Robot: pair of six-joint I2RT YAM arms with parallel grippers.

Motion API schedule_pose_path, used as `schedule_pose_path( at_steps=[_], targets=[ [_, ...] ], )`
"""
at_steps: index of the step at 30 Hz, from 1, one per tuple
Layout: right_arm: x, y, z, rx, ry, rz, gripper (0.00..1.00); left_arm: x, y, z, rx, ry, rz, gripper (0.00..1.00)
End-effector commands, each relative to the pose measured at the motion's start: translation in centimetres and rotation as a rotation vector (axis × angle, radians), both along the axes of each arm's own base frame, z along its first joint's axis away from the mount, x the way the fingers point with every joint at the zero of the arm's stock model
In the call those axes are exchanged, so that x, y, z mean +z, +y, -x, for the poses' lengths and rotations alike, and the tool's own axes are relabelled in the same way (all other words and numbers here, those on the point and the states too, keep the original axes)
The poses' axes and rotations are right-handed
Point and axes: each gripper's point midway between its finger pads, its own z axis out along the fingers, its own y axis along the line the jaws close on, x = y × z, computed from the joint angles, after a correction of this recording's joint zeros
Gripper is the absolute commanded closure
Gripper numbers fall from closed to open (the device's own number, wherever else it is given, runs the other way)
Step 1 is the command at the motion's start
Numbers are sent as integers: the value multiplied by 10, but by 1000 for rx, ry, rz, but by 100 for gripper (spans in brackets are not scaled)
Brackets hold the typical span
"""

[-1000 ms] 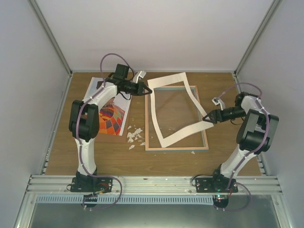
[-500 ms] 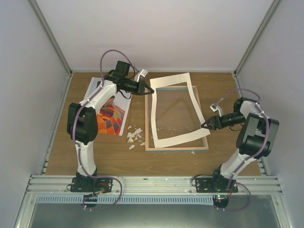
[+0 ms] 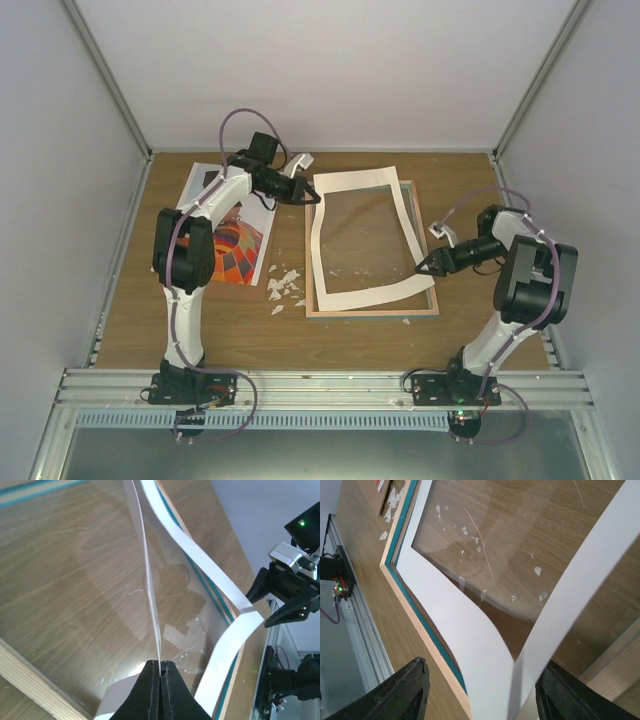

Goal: Put the photo into the frame
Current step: Adjust the photo frame item on the photo frame.

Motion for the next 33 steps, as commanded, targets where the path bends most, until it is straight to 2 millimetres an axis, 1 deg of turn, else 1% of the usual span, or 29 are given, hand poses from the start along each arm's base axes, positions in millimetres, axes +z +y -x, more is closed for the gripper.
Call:
schedule_pose_path(
  at_steps=[1,3,5,8,11,12,15,16,17,20,23,26,30,33],
  targets=[
    [-6,6,-3,21,0,11,42,4,4,-16,14,-56,-38,100],
    [-6,5,-7,17,-8,16,43,6,3,-21,18,-63,-40,100],
    [-8,4,-8,21,-3,25,43,2,3,-22,15,-46,-42,100],
    [-12,2,-4,29,6,42,43,-4,4,-23,3,-58,-62,100],
    [-15,3,0,38,11,50,44,-4,4,-24,-1,-62,-62,100],
    [-15,3,0,39,8,51,48,-1,3,-25,-3,-71,-55,100],
    [-6,4,-2,41,-10,28,67,14,-3,-21,-27,-88,-18,100],
    [-2,3,-3,39,-14,23,72,18,-7,-17,-39,-90,-7,100],
    [1,2,-5,38,-18,21,74,21,-9,-14,-46,-95,-5,100],
    [11,-1,-8,30,-35,11,76,30,-11,-8,-43,-109,-2,100],
    [14,1,-4,37,-32,7,78,40,-8,-10,-23,-135,-13,100],
    [7,3,1,47,-13,12,79,43,-6,-12,-8,-146,-33,100],
    [-2,7,3,60,3,14,79,39,-5,-12,-10,-137,-47,100],
    [-5,14,6,82,15,7,79,40,-3,-18,1,-163,-64,100]
  ],
)
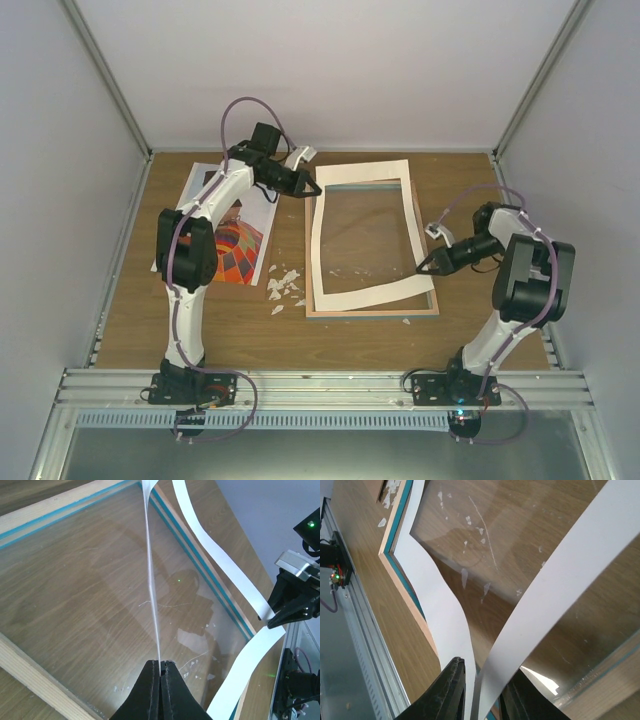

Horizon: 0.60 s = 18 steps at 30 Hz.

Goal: Put the photo into the frame
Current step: Adjust the photo frame item on the photo frame.

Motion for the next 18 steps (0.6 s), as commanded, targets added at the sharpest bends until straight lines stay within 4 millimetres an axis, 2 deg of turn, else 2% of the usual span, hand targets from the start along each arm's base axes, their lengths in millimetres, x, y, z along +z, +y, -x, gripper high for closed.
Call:
schedule_pose_path(
  at_steps=[1,10,14,16,18],
  targets=[
    [-5,12,3,41,7,-23,79,24,-1,-5,2,-80,-7,100],
    [-19,17,5,68,34,-1,79,-1,-6,-7,-14,-43,-30,100],
    [-19,14,9,76,29,23,79,-1,-7,-8,-14,-53,-30,100],
    [-21,12,9,79,27,43,75,-5,-8,-8,-14,-52,-38,100],
    [-24,8,8,71,27,72,55,-8,-8,-8,-16,-46,-43,100]
  ],
)
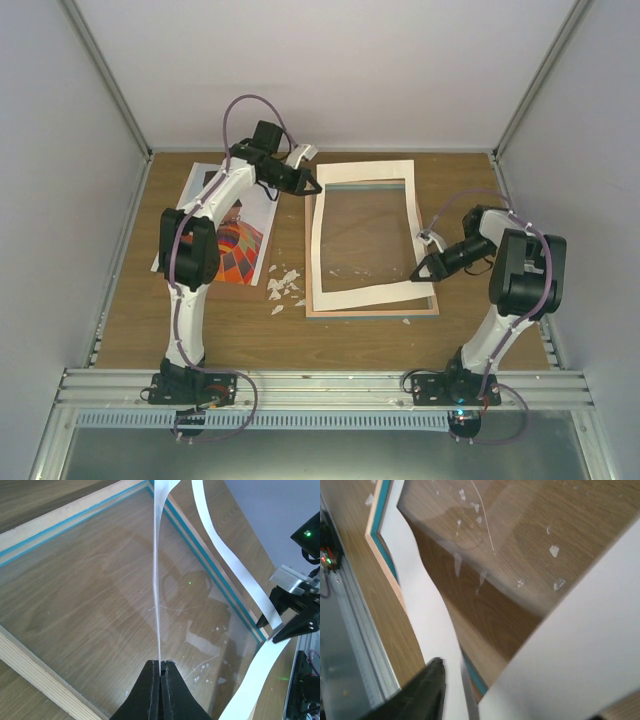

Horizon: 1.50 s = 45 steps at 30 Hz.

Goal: Put the photo into the frame
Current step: Adjust the photo frame item on the photo frame.

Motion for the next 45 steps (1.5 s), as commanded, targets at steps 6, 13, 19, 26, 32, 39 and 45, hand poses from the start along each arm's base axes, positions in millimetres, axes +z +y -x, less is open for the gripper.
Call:
schedule_pose_path(
  at_steps=[6,13,19,26,32,39,45],
  targets=[
    [-2,-16,-9,-19,-82,140,27,-22,-3,6,-34,-3,-40,100],
    [-1,-25,-2,-8,-118,233,14,-37,0,5,-45,-15,-80,100],
    [-5,-24,18,44,-109,258,15,-54,-8,7,-77,1,-93,100],
    [-6,-23,30,79,-92,250,26,-61,-21,11,-113,-6,-110,100],
    [-2,-30,26,78,-124,300,28,-66,-17,17,-116,-5,-128,100],
    [13,-47,11,55,-189,376,17,-65,-11,22,-104,-12,-151,100],
    [21,-47,0,15,-208,352,14,-77,-6,18,-83,-1,-186,100]
  ],
)
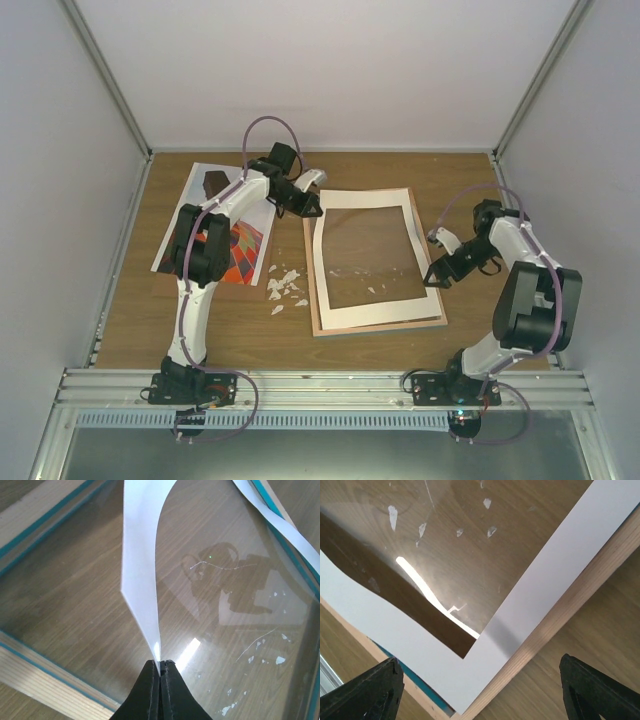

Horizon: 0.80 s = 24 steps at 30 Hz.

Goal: Put the photo into the frame
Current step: Adjust the photo frame item on the photo frame.

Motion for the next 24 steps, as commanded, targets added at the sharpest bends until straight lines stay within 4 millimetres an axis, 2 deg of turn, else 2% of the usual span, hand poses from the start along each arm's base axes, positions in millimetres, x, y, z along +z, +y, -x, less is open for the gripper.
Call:
schedule_pose_path(
  at_steps=[1,7,8,11,14,17,19,20,24],
  targets=[
    [11,0,-9,-18,-34,-12,14,6,0,4,-6,-21,-18,99],
    [19,-2,-20,-46,-61,-28,15,1,2,4,-12,-22,-40,98],
    [20,-3,-22,-53,-62,-34,15,3,2,5,-16,-24,-41,92],
    [23,-3,-26,-69,-58,-59,15,11,6,7,-18,-49,-59,59],
    [23,-6,-29,-78,-63,-68,15,28,14,5,5,-114,-86,35],
    [26,-11,-35,-94,-83,-72,15,48,26,1,44,-188,-115,18],
    [27,-17,-41,-102,-108,-64,15,54,36,0,59,-225,-146,5],
    [27,-21,-44,-105,-123,-53,15,56,41,1,64,-238,-159,2],
    [21,-43,-52,-127,-150,-8,21,54,72,5,118,-247,-151,1]
  ],
)
